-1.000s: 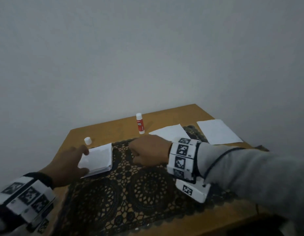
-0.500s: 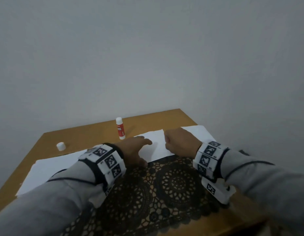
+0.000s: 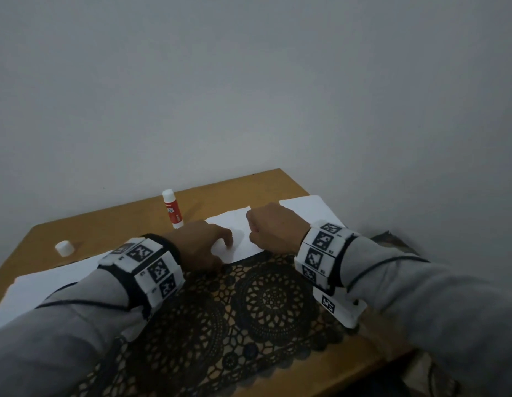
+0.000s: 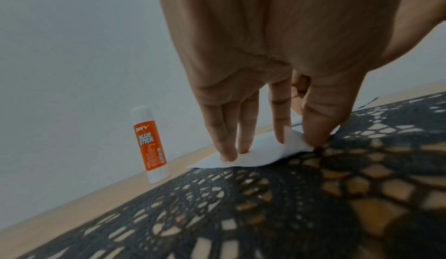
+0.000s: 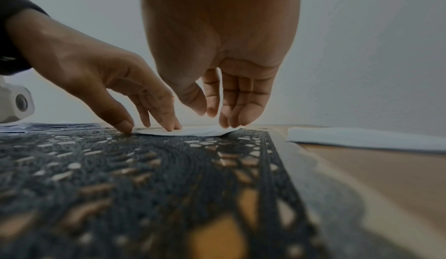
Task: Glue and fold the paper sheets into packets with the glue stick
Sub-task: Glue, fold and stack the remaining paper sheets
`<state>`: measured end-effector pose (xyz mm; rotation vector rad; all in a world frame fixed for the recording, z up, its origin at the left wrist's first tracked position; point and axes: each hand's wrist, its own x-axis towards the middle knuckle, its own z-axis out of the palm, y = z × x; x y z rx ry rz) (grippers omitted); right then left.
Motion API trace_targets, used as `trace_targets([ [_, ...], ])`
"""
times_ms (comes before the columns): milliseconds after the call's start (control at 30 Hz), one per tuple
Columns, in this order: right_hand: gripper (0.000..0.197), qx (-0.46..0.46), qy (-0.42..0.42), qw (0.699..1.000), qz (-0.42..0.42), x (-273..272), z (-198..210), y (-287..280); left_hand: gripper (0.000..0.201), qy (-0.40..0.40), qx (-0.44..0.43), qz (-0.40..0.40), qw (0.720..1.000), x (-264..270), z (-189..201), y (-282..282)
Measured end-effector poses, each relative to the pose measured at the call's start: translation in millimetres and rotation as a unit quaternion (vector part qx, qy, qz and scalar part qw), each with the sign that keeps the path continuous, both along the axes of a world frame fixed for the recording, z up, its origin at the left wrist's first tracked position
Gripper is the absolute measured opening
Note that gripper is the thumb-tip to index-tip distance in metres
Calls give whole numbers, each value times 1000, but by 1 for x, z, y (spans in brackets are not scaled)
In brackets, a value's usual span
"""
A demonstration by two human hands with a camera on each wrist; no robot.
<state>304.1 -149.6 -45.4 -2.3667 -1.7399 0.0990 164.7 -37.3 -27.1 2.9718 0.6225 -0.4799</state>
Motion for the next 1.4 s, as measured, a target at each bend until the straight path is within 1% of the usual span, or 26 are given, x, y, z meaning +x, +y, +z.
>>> trace_targets([
  [100,10,10,-3,1000,-9,4,-3,1,18,-33,31,-30,999,-1,-2,-2],
  [133,12,17,-5,1000,-16,5,-3,2,11,-49,36,-39,997,-3,-2,-2],
  [167,13,25,-9,999,-23,6,-3,2,9,-65,35,-41,996,-6,-3,-2],
  [267,22,41,-16,998,-42,7,-3,3,9,-123,31,-42,991,-19,1,2],
  [333,22,46,-16,998,-49,6,-2,2,9,-157,29,-38,986,-33,5,4],
  [433,26,44,-17,998,-48,6,-1,1,11,-180,41,-43,982,-58,9,5],
  [500,23,39,-14,998,-51,6,0,2,9,-186,50,-55,980,-77,8,3],
  [567,16,35,-13,998,-53,5,0,2,15,-193,40,-78,977,-94,6,-2],
  [667,10,34,-4,998,-53,5,0,1,32,-184,27,-116,976,-113,2,-7],
  [767,10,28,0,998,-60,3,1,1,38,-172,6,-92,981,-132,-1,-2],
  [867,12,35,12,997,-68,3,0,0,28,-164,-13,-69,984,-148,0,5],
  [967,12,43,14,997,-64,4,-1,1,31,-149,-7,-61,987,-157,-2,9],
  [1100,12,44,15,997,-60,5,-3,1,41,-106,11,-72,992,-162,-7,10],
  [1167,12,48,13,997,-54,5,-4,2,38,-95,12,-71,993,-163,-8,10],
  [1233,13,49,8,997,-50,5,-5,3,31,-102,11,-70,992,-163,-8,10],
  [1333,16,62,-5,997,-42,5,-6,2,35,-105,-21,-43,993,-162,-11,9],
  [1400,13,64,-9,998,-27,1,-4,4,28,-109,-50,-24,992,-161,-11,10],
])
